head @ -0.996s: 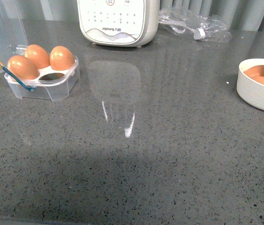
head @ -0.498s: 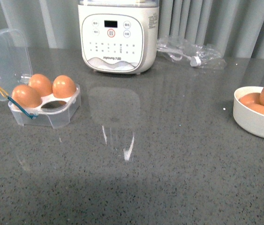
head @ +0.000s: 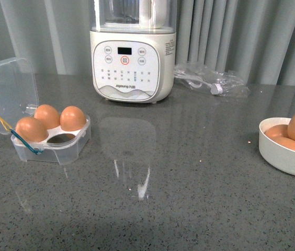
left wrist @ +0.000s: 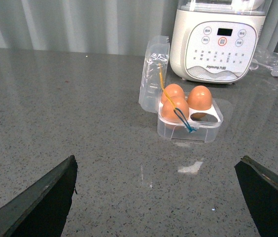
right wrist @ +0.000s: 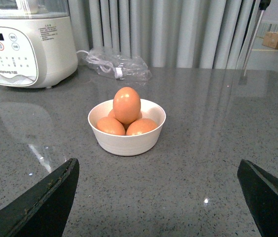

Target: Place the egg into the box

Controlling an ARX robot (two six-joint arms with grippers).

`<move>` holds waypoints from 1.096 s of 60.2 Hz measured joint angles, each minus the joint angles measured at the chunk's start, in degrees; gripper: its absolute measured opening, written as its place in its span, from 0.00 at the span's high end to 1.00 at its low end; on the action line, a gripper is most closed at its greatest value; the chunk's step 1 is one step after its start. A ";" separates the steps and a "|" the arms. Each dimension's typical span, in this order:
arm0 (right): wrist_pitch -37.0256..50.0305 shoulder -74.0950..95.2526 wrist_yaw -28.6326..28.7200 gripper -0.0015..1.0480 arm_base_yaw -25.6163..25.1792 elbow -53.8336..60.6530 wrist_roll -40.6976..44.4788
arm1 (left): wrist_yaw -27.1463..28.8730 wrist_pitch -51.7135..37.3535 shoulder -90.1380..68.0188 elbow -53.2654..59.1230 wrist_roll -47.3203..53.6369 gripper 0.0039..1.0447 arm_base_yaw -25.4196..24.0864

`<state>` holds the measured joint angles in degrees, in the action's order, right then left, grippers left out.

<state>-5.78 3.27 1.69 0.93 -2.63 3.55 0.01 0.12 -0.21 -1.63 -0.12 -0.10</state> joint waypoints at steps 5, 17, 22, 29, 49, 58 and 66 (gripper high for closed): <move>1.18 2.40 0.24 0.07 1.14 -1.73 1.70 | 0.00 0.00 0.02 0.00 0.00 0.06 0.00; 16.09 16.06 4.57 0.07 -3.72 -9.66 2.95 | 0.00 0.00 0.04 0.00 0.00 0.06 0.00; 27.39 33.62 4.66 0.07 -4.94 -14.80 2.95 | 0.00 0.00 0.04 0.00 0.00 0.06 0.00; 31.91 50.84 4.33 0.07 -4.81 -22.58 2.45 | 0.00 0.00 0.04 0.00 0.00 0.06 0.00; 18.95 73.40 8.33 0.07 -2.97 -42.51 -2.49 | 0.00 0.00 0.04 0.00 0.00 0.06 0.00; 13.60 76.43 9.18 0.07 -2.49 -45.75 -2.16 | 0.00 0.00 0.04 0.00 0.00 0.06 0.00; 10.78 78.60 9.79 0.07 -2.12 -47.74 -1.33 | 0.00 0.00 0.04 0.00 0.00 0.06 0.00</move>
<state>4.99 81.87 11.49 -1.19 -50.37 2.22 0.01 0.12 -0.16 -1.63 -0.12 -0.10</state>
